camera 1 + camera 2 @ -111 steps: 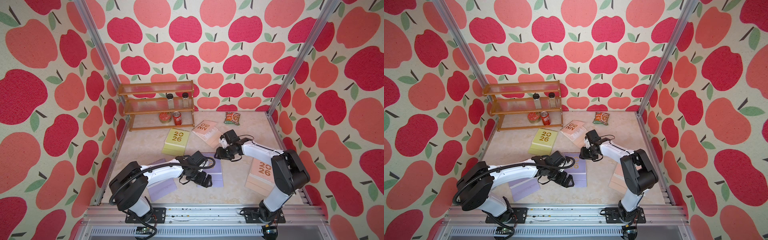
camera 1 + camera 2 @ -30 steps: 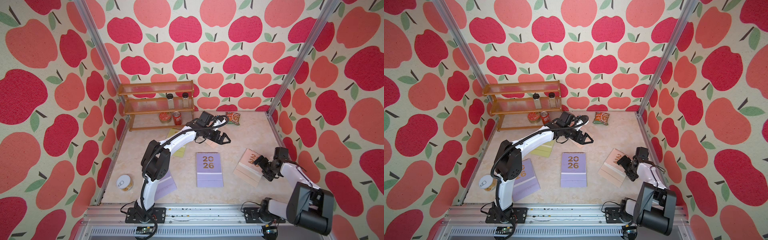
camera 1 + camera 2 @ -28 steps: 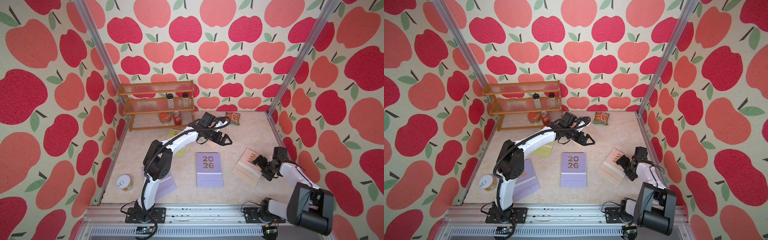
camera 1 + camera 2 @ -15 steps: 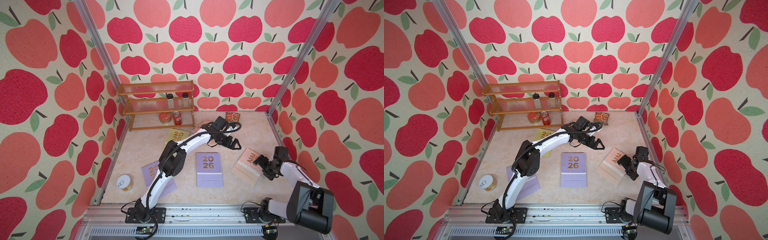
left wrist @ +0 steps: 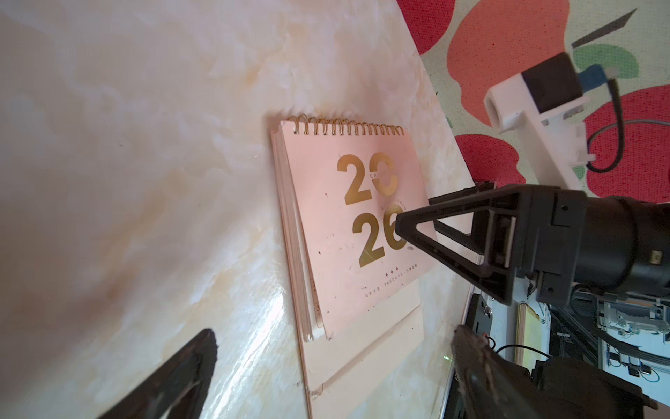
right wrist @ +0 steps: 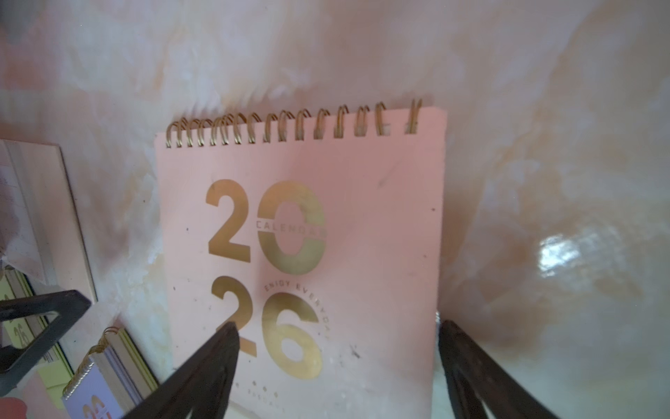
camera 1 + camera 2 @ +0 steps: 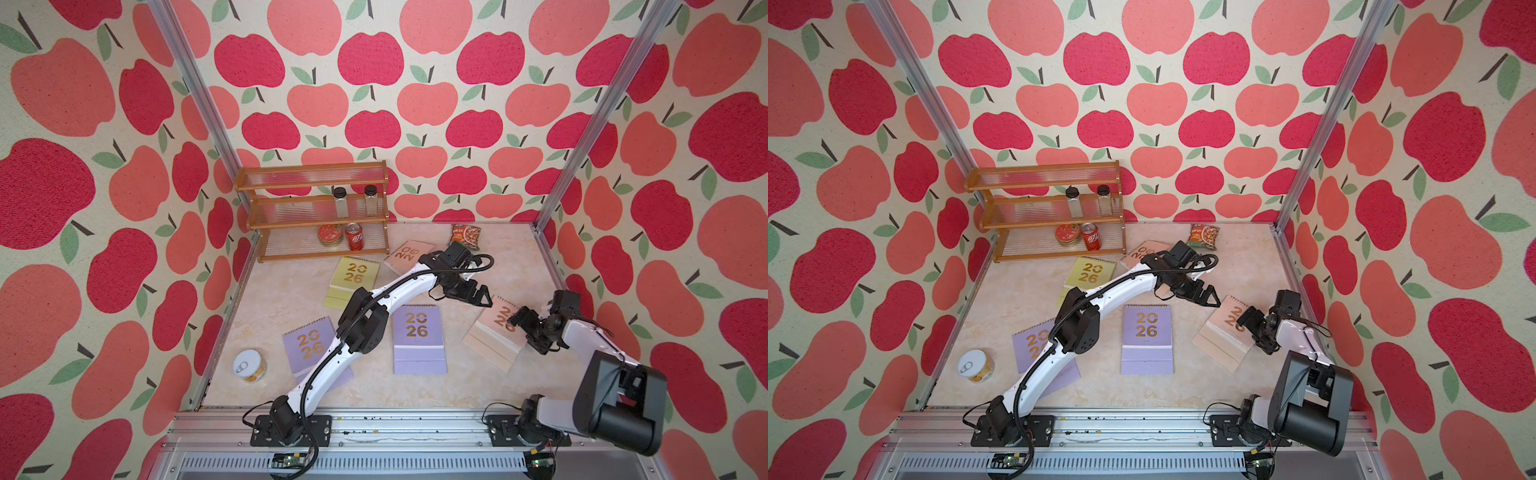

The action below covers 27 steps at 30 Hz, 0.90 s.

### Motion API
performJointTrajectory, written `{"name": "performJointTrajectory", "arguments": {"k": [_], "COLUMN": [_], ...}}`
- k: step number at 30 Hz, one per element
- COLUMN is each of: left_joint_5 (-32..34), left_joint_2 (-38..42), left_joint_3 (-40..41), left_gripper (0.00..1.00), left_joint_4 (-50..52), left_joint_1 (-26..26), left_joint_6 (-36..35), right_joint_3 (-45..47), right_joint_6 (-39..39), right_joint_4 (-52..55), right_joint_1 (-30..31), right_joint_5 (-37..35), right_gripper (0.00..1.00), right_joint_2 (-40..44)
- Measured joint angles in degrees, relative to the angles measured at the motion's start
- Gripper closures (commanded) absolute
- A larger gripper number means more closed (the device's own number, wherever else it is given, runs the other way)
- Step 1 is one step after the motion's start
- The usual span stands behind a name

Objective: Stack the calendars
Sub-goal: Pick up the calendar at the center of the board.

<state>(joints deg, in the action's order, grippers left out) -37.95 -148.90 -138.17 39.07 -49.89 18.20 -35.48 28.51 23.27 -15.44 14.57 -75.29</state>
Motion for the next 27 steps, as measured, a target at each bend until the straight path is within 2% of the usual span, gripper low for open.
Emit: {"name": "performJointTrajectory", "arguments": {"k": [16, 27], "left_joint_5": [-0.5, -3.9], "left_joint_2": [-3.3, -4.1], "left_joint_3": [-1.2, -1.7], "left_gripper": [0.03, 0.06], "left_joint_4": [2.7, 2.5], "left_joint_1": [-1.2, -1.3], "left_joint_6": [2.6, 3.4], "right_joint_3": [-1.1, -1.1], "right_joint_6": [-2.6, -2.6], "right_joint_4": [-2.4, -3.9], "right_joint_1": [2.8, 3.4], "right_joint_5": [4.5, 5.1], "right_gripper": [0.19, 0.20], "right_joint_2": [-2.5, -3.2]}}
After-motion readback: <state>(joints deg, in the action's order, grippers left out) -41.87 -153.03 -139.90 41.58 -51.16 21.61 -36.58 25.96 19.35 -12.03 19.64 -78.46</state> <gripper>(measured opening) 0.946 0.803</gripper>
